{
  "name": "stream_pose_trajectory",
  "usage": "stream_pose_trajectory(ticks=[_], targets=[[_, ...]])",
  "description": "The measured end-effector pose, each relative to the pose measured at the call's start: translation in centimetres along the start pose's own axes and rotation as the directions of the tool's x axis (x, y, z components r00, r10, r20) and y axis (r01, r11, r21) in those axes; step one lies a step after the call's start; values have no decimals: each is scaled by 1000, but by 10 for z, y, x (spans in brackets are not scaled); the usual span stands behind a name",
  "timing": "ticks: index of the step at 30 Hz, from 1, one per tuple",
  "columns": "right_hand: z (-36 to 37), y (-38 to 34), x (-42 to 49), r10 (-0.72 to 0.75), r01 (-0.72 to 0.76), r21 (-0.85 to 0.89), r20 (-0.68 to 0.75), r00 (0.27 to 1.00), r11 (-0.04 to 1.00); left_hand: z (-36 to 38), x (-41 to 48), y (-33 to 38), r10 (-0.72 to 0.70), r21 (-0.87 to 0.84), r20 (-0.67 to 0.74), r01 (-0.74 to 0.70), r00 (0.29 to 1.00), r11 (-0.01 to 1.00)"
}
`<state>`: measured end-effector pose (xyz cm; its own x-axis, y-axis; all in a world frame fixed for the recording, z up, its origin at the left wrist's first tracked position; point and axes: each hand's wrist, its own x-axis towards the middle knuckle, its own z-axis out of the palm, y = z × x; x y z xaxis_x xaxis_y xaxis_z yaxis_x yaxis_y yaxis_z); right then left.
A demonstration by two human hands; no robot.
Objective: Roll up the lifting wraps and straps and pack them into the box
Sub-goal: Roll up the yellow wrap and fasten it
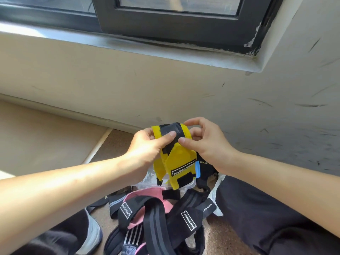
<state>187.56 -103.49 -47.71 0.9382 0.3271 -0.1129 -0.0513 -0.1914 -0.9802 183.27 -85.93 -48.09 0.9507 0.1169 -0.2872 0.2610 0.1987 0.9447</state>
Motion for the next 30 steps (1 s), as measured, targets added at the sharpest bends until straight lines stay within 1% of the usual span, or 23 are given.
stream_pose_trajectory(ticks=[2,3,7,8,12,15,18,19,21,22,23,25,26,27,28,30], targets=[[1,1,-1,1,-1,-12,32,1000,1000,-1,-1,2,3,-16,-8,-3,1000,1000],[2,2,-2,20,-20,13,33,999,1000,-3,0,2,3,-16,-5,-3,1000,1000],[11,0,-6,188,-178,195,-34,982,964,-5,-2,0,-11,22,40,10,999,1000],[13,-1,-7,207,-193,219,-40,978,956,-3,-3,-1,-17,22,42,16,999,1000],[15,0,-7,162,-152,260,-18,987,954,1,-4,1,-49,-32,-3,49,999,998],[11,1,-5,125,-125,220,13,992,967,-1,-2,2,-41,-4,3,41,999,999],[10,4,0,101,-102,195,13,995,975,-1,-3,3,-52,41,31,50,998,998],[8,6,2,92,-93,189,13,996,978,-2,-4,4,-61,103,31,57,998,993],[0,7,9,78,-85,165,46,996,983,-8,-2,3,-33,318,-14,36,999,947],[-6,7,12,77,-88,139,81,994,986,-12,0,2,19,448,-45,3,999,894],[-12,6,14,81,-93,98,126,989,991,-16,1,2,85,573,-77,-26,993,819],[-26,5,17,107,-104,-24,232,967,994,-23,3,3,227,759,-124,-55,966,648],[-33,4,17,124,-103,-87,291,949,991,-25,4,4,275,800,-107,-82,956,595],[-38,4,17,142,-98,-140,353,925,985,-26,5,6,292,801,-53,-134,955,583],[-43,2,16,158,-89,-182,410,898,979,-27,7,7,278,768,33,-202,960,608],[-49,-2,14,180,-78,-225,481,858,971,-24,7,6,157,677,251,-289,955,677]])
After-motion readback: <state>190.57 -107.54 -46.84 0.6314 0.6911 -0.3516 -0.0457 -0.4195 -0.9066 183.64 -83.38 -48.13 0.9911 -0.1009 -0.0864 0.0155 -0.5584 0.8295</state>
